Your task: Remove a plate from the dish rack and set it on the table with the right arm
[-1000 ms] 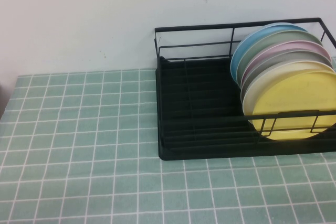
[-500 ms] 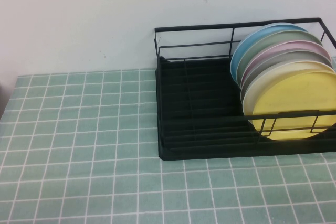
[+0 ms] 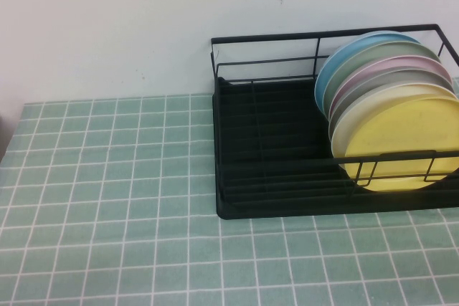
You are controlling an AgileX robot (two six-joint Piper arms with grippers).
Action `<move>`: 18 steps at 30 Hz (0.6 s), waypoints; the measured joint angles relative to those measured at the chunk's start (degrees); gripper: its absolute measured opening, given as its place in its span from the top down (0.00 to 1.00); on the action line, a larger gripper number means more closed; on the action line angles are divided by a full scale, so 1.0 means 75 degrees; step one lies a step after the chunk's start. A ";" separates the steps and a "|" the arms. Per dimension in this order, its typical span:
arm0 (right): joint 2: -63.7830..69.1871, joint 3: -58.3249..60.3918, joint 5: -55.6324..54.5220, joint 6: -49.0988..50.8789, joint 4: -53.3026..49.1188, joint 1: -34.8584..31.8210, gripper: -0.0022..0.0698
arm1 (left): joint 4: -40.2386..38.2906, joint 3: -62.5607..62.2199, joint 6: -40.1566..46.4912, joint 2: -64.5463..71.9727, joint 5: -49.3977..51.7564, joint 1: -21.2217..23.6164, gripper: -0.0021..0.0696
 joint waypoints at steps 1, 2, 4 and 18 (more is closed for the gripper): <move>0.0000 0.0000 -0.0096 0.0000 0.0083 0.0000 0.97 | 0.0000 0.0000 0.0000 0.0000 0.0000 0.0000 0.98; 0.0000 0.0000 -0.0183 0.0000 0.0153 0.0000 0.97 | 0.0000 0.0000 0.0000 0.0000 0.0000 0.0000 0.98; 0.0000 0.0000 -0.0239 0.0000 0.0230 0.0000 0.97 | 0.0000 0.0000 0.0000 0.0000 0.0000 0.0000 0.98; 0.0000 0.0000 -0.0256 -0.0110 0.0277 0.0000 0.97 | 0.0000 0.0000 0.0000 0.0000 0.0000 0.0000 0.98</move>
